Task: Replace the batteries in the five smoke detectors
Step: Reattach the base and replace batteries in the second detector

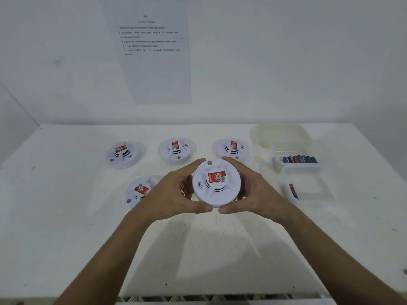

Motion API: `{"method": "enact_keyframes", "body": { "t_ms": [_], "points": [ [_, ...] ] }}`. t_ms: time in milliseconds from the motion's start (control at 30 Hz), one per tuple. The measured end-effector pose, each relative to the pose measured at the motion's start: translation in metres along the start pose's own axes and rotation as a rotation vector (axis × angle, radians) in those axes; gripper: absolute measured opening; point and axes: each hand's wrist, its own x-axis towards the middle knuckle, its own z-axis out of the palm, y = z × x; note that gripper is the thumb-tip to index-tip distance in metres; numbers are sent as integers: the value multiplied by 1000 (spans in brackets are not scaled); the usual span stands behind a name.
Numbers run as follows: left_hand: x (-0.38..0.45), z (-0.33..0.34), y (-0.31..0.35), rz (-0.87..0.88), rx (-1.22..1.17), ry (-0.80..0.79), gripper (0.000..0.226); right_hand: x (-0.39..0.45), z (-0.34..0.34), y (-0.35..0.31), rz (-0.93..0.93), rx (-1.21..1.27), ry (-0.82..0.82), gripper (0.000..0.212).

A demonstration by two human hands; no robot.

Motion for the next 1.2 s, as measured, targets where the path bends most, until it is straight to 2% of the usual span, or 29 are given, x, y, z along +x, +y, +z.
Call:
{"method": "enact_keyframes", "body": {
  "t_ms": [667,1200],
  "points": [
    [-14,-1,9,-61,72,32,83,-2,6,0,-74,-18,-16,92],
    [-10,4,-6,-98,98,53,84,1,7,21,15,-96,66,95]
  ]
}}
